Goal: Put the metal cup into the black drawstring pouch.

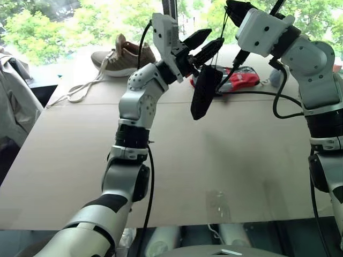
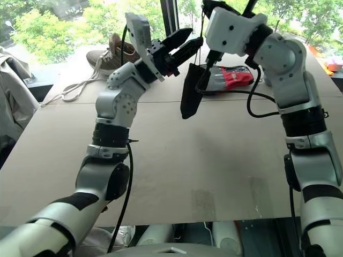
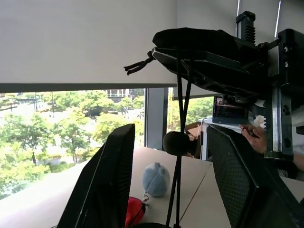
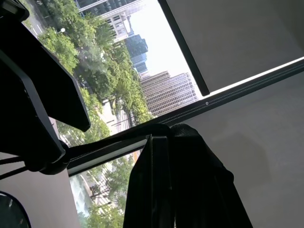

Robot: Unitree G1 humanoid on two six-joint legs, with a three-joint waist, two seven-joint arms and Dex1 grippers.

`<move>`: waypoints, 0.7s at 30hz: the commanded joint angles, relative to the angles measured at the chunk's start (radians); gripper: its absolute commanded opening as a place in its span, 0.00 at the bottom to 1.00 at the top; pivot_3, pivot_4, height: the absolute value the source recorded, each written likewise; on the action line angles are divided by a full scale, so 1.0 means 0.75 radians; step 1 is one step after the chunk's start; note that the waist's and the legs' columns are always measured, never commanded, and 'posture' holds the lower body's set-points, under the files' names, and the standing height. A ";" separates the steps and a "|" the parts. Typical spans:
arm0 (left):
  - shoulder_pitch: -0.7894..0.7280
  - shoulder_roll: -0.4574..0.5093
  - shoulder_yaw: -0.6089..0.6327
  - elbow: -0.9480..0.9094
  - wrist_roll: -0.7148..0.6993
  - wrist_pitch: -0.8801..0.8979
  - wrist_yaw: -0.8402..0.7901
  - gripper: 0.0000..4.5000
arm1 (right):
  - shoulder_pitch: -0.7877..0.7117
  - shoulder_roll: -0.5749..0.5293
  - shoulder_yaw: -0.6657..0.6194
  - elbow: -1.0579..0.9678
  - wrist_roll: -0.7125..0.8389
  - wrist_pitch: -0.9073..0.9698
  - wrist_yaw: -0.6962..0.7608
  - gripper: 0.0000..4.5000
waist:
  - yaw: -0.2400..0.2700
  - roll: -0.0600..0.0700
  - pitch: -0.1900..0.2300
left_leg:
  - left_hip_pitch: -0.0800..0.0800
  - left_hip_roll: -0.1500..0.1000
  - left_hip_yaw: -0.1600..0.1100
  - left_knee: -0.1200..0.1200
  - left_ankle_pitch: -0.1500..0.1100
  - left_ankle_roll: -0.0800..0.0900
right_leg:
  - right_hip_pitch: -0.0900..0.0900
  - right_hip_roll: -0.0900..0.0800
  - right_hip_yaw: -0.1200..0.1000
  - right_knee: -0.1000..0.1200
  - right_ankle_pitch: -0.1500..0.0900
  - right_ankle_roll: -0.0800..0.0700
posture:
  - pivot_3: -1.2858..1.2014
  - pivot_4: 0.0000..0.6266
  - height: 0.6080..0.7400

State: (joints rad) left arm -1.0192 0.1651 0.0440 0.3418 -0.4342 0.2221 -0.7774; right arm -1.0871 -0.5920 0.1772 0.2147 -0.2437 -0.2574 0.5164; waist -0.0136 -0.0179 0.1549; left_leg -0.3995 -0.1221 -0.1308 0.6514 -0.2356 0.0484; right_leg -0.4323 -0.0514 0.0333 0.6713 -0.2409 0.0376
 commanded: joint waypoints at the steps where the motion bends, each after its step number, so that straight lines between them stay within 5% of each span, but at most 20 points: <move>1: -0.065 -0.021 -0.008 0.043 0.027 -0.078 -0.009 0.55 | -0.015 -0.004 -0.062 -0.069 0.027 0.018 -0.005 0.00 | 0.000 0.000 0.000 | 0.000 0.000 0.000 0.000 0.000 0.000 | 0.000 0.000 0.000 0.000 0.000 0.000 | 0.52 0.24 1.00; 19: -0.111 -0.088 0.032 0.117 0.033 -0.168 0.037 0.55 | 0.021 -0.005 -0.063 -0.120 0.035 0.057 0.003 0.00 | -0.001 0.000 0.000 | 0.000 0.000 0.000 0.000 0.000 0.000 | 0.000 0.000 0.000 0.001 0.000 0.000 | 0.52 0.24 1.00; 21: -0.107 -0.088 0.039 0.099 0.016 -0.154 0.034 0.38 | 0.023 -0.006 -0.063 -0.122 0.036 0.060 0.005 0.00 | -0.001 0.000 0.000 | 0.000 0.000 0.000 0.000 0.000 0.000 | 0.000 0.000 0.000 0.001 0.000 0.000 | 0.52 0.24 1.00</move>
State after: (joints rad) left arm -1.0656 0.0989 0.0568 0.4727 -0.3974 0.1077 -0.7536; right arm -1.0630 -0.5904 0.1751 0.1653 -0.2324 -0.2140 0.5217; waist -0.0145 -0.0179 0.1549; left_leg -0.3995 -0.1221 -0.1309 0.6514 -0.2356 0.0485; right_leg -0.4325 -0.0513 0.0334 0.6717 -0.2409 0.0376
